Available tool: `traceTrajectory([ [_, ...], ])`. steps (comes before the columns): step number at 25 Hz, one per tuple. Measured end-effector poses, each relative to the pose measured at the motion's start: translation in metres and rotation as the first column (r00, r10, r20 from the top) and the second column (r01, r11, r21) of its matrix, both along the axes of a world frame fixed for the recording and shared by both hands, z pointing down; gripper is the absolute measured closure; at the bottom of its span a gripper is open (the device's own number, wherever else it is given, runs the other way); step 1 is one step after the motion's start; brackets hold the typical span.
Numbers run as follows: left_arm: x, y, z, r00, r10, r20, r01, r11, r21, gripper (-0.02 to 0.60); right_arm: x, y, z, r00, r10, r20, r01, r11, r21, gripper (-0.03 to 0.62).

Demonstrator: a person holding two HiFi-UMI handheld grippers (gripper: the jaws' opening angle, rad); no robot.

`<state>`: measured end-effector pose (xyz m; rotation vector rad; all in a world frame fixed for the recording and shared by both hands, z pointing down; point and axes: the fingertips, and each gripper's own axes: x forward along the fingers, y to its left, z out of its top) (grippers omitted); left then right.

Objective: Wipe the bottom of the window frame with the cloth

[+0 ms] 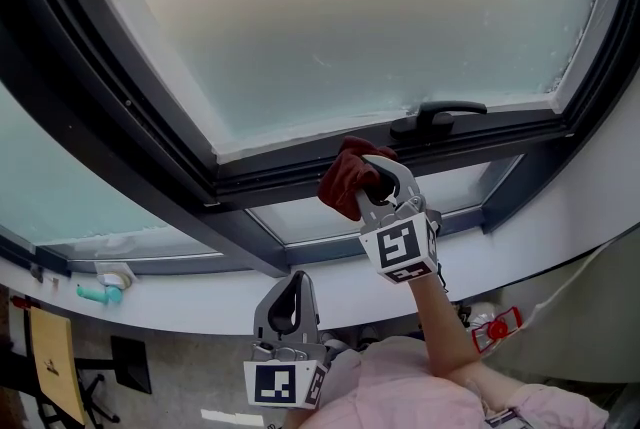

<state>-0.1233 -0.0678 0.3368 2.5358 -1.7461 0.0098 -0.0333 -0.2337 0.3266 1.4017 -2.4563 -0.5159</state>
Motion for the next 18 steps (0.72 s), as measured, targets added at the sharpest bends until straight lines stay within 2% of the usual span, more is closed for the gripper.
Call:
traceTrajectory([
  [18, -0.0042, 0.0033, 0.0006, 1.000, -0.001, -0.005, 0.001, 1.000, 0.002, 0.586, 0.0039, 0.0002, 0.0001, 1.000, 0.011, 0.023, -0.011, 1.000, -0.001, 0.525],
])
